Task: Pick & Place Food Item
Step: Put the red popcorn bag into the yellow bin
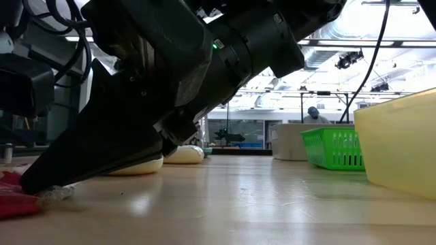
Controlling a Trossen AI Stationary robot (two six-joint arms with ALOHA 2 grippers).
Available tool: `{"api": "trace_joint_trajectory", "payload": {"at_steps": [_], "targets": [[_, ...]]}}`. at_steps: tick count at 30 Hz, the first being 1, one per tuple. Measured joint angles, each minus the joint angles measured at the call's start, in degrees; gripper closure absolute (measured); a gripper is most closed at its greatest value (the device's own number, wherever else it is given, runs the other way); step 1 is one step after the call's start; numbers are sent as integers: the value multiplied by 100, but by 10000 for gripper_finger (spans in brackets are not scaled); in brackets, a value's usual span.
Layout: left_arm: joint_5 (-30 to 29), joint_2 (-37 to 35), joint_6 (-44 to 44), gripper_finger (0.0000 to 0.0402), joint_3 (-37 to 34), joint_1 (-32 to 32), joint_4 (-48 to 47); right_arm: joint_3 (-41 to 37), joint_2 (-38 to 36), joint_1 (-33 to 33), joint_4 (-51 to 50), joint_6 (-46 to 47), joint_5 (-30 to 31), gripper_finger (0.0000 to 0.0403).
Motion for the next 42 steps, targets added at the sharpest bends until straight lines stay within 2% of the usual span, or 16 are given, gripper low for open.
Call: {"api": "trace_joint_trajectory", "payload": {"at_steps": [5,15,19,29,42], "targets": [[198,22,115,232,-24,0,741,0,0,0,0,0,-2,401],[130,17,111,234,-19,0,797,0,0,0,2,0,-2,401],[126,17,98,263,-17,0,794,0,0,0,9,0,-4,401],[131,13,128,389,-14,0,794,0,0,0,24,0,-3,401],[171,13,165,393,-10,2,799,0,0,1,39,0,-4,401]]}}
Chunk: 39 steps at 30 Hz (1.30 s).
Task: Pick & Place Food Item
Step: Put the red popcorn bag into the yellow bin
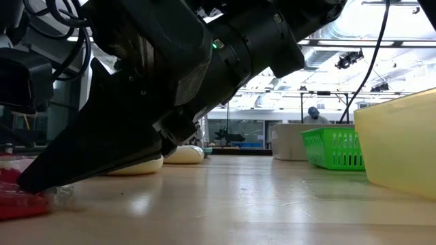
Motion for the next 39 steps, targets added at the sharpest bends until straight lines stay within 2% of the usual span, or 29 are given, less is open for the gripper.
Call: {"api": "trace_joint_trajectory", "payload": {"at_steps": [15,31,39], "targets": [[42,0,87,394,4,0,8,-4,-79,-1,118,-46,-168,401],[35,0,94,394,4,0,35,-4,-368,46,-400,-175,-341,401],[16,-6,282,394,0,45,278,-3,-789,168,-1321,-238,-102,401]]}}
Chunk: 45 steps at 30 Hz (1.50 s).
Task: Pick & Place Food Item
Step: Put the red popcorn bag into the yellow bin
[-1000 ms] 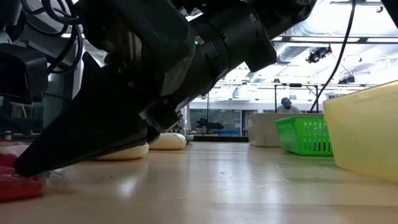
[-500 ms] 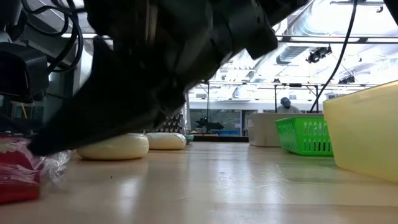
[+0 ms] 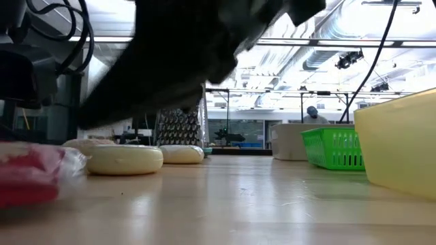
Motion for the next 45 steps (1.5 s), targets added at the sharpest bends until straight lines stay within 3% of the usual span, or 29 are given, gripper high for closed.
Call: {"api": "trace_joint_trajectory", "payload": {"at_steps": [22,28,32,40,45], "targets": [[93,-472,592,394,-11,150,178,5,-404,96,-1809,1225,783,401],[135,-476,663,394,-7,150,183,3,-404,-86,-1755,1758,-348,398],[200,-506,942,395,0,148,196,3,-402,-265,-1760,2059,-1100,374],[164,-506,1385,395,0,148,85,3,-400,-499,-1314,2783,-1888,293],[-6,-506,1540,395,0,148,23,3,-400,-612,-743,3266,-2043,258]]}}
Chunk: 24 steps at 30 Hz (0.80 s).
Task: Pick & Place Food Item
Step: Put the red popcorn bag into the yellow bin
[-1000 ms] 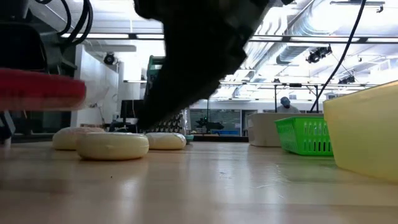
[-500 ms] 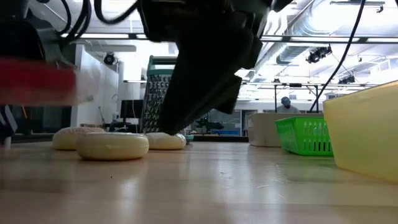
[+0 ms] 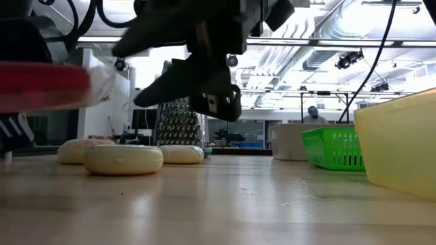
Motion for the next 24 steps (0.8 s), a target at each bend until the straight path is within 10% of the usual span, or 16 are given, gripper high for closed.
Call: {"api": "trace_joint_trajectory", "payload": {"at_steps": [24], "targets": [[-1078,-984,785,395,4,1,-749,0,9,-48,1188,449,3,233]]}}
